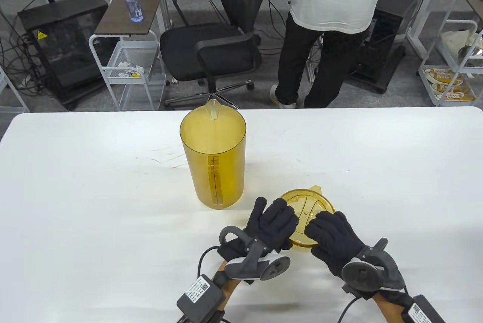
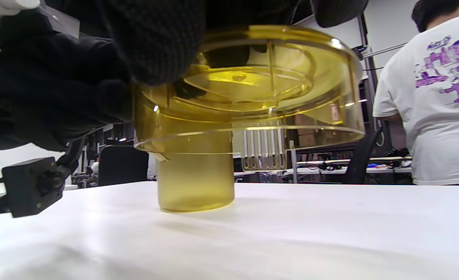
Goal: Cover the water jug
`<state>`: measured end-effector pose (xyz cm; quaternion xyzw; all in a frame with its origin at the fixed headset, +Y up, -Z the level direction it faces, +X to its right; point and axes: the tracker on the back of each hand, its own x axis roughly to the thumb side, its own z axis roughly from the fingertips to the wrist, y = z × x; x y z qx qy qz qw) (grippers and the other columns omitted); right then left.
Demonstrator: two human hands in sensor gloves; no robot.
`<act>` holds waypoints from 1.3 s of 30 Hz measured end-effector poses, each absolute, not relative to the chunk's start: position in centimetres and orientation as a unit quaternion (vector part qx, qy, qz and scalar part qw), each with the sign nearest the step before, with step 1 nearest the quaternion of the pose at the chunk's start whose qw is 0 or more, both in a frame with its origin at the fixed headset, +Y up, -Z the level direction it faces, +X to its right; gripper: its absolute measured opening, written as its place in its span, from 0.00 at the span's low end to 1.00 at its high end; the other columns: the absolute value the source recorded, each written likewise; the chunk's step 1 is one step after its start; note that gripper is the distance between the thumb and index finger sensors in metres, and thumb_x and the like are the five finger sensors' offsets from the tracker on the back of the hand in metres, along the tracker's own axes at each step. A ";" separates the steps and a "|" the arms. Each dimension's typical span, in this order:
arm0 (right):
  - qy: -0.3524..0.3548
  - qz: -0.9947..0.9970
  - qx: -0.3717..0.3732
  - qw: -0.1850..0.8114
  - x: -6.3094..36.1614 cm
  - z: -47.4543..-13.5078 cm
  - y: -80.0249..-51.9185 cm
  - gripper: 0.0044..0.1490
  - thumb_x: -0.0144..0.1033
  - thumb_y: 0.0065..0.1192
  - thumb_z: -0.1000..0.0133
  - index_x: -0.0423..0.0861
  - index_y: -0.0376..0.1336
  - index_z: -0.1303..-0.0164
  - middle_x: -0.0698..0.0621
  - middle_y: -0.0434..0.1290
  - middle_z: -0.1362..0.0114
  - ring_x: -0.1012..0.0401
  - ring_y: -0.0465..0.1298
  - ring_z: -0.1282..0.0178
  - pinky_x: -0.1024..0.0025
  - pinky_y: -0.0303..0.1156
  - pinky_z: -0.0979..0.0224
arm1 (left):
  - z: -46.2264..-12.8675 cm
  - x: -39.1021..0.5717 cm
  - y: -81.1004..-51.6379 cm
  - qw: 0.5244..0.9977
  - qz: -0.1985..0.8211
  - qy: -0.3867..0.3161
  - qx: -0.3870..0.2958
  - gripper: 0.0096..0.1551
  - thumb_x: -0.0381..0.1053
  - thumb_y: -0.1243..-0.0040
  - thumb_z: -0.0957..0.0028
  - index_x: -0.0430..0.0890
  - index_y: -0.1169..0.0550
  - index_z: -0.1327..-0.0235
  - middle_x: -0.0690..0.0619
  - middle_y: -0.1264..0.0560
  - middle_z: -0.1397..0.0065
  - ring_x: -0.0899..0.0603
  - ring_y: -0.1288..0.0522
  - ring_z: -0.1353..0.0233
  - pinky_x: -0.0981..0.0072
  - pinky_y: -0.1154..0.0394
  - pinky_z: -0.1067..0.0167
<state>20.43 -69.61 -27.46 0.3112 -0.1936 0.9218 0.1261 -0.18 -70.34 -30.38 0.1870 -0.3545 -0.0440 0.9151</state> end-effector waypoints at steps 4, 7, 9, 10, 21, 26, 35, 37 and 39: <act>-0.229 0.921 0.278 0.149 22.2 -28.0 -69.2 0.46 0.43 0.69 0.46 0.52 0.51 0.19 0.46 0.61 0.15 0.45 0.57 0.14 0.40 0.56 0.18 | -30.9 -0.4 -69.3 0.918 -0.040 -0.342 0.198 0.42 0.59 0.53 0.52 0.51 0.36 0.19 0.53 0.42 0.12 0.44 0.54 0.11 0.35 0.52 0.17; -0.243 0.919 0.253 0.181 23.6 -28.5 -68.9 0.47 0.45 0.67 0.45 0.51 0.48 0.18 0.45 0.59 0.14 0.44 0.56 0.14 0.39 0.55 0.18 | -31.1 -0.7 -68.3 0.921 -0.036 -0.332 0.203 0.42 0.59 0.52 0.52 0.51 0.36 0.19 0.53 0.41 0.12 0.44 0.54 0.11 0.35 0.52 0.17; -0.248 0.917 0.229 0.210 24.8 -29.0 -68.9 0.47 0.48 0.65 0.44 0.51 0.48 0.17 0.45 0.58 0.14 0.43 0.55 0.14 0.38 0.55 0.18 | -31.1 -1.1 -67.2 0.922 -0.036 -0.323 0.212 0.42 0.59 0.52 0.52 0.51 0.36 0.19 0.54 0.41 0.12 0.44 0.54 0.11 0.35 0.52 0.17; -0.251 0.917 0.220 0.220 25.2 -29.2 -68.9 0.47 0.49 0.64 0.44 0.51 0.48 0.17 0.45 0.58 0.14 0.43 0.56 0.14 0.38 0.55 0.18 | -31.1 -1.2 -66.8 0.922 -0.034 -0.319 0.215 0.42 0.59 0.52 0.52 0.52 0.36 0.19 0.54 0.41 0.12 0.44 0.54 0.11 0.35 0.52 0.17; -0.253 0.918 0.131 0.276 29.0 -30.9 -69.9 0.49 0.56 0.61 0.44 0.50 0.48 0.17 0.44 0.58 0.14 0.42 0.56 0.15 0.37 0.56 0.19 | -30.8 -2.3 -61.3 0.925 0.005 -0.288 0.247 0.42 0.59 0.52 0.51 0.52 0.35 0.19 0.54 0.41 0.12 0.44 0.52 0.12 0.39 0.49 0.17; -0.239 0.925 0.104 0.277 29.8 -31.6 -70.7 0.49 0.57 0.61 0.44 0.49 0.47 0.17 0.44 0.58 0.14 0.42 0.56 0.15 0.37 0.56 0.19 | -30.6 -2.7 -59.0 0.926 0.027 -0.277 0.256 0.41 0.59 0.51 0.52 0.53 0.35 0.19 0.54 0.40 0.12 0.44 0.51 0.13 0.41 0.46 0.17; -0.229 0.928 0.082 0.281 30.5 -32.1 -71.3 0.49 0.57 0.60 0.44 0.49 0.47 0.17 0.44 0.58 0.14 0.42 0.56 0.15 0.37 0.56 0.20 | -30.4 -3.9 -55.2 0.927 0.067 -0.248 0.272 0.41 0.59 0.50 0.51 0.53 0.34 0.19 0.54 0.40 0.12 0.44 0.50 0.13 0.44 0.45 0.17; -0.226 0.930 0.079 0.280 30.6 -32.2 -71.4 0.49 0.57 0.60 0.44 0.49 0.47 0.17 0.44 0.58 0.14 0.42 0.56 0.15 0.37 0.56 0.19 | -30.4 -4.2 -54.5 0.928 0.068 -0.240 0.276 0.41 0.59 0.50 0.51 0.53 0.34 0.19 0.54 0.40 0.12 0.43 0.49 0.13 0.44 0.45 0.17; -0.225 0.930 0.077 0.278 30.6 -32.2 -71.5 0.49 0.57 0.60 0.44 0.49 0.47 0.17 0.44 0.58 0.14 0.42 0.56 0.15 0.38 0.56 0.19 | -30.6 -4.7 -53.8 0.930 0.081 -0.230 0.273 0.41 0.58 0.49 0.51 0.53 0.34 0.19 0.55 0.39 0.11 0.44 0.50 0.13 0.44 0.45 0.17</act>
